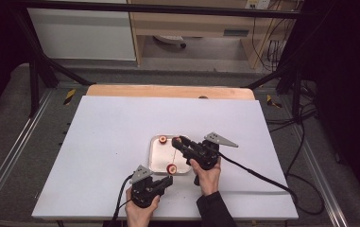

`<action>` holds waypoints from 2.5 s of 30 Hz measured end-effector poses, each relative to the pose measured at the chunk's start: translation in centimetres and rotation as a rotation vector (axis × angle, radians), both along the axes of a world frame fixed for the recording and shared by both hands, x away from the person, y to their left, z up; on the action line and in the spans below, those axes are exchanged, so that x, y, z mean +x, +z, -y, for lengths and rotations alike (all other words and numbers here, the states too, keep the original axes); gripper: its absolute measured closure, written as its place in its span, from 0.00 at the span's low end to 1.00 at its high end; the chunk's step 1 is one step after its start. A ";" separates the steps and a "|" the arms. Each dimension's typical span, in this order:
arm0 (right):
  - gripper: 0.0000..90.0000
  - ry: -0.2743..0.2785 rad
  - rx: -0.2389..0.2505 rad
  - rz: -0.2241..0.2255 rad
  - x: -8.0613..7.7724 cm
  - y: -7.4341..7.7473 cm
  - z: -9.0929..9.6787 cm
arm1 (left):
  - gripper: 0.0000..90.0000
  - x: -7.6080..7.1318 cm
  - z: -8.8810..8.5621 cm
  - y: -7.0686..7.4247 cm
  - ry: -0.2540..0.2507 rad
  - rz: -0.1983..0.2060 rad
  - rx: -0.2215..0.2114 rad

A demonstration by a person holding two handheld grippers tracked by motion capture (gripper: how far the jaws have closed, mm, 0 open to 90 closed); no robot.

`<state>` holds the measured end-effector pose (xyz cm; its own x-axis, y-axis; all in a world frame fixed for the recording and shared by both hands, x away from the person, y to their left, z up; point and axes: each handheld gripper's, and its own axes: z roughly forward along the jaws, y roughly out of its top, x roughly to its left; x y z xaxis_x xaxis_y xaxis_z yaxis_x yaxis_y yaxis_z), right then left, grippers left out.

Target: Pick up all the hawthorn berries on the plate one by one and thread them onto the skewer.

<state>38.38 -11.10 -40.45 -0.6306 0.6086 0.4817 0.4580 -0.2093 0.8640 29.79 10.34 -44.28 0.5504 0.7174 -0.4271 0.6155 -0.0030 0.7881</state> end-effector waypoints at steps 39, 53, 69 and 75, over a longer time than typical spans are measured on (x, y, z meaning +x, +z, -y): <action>0.68 0.090 -0.029 -0.207 0.8 1.5 1.7 | 0.98 -0.1 0.2 -0.2 0.011 0.057 0.085; 0.68 0.084 -0.027 -0.152 0.7 1.6 1.7 | 0.99 -0.4 0.3 0.2 0.014 0.090 0.073; 0.68 0.146 -0.056 -0.204 -0.1 0.3 0.7 | 0.99 0.5 1.0 0.9 0.056 0.070 0.030; 0.68 0.149 -0.080 -0.203 -0.4 0.0 0.6 | 0.99 0.8 1.1 0.8 0.047 0.069 0.049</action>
<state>37.97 -11.67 -40.40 -0.6113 0.5578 0.5614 0.6445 -0.0610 0.7622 30.58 9.21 -43.47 0.5426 0.7621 -0.3534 0.5602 -0.0148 0.8282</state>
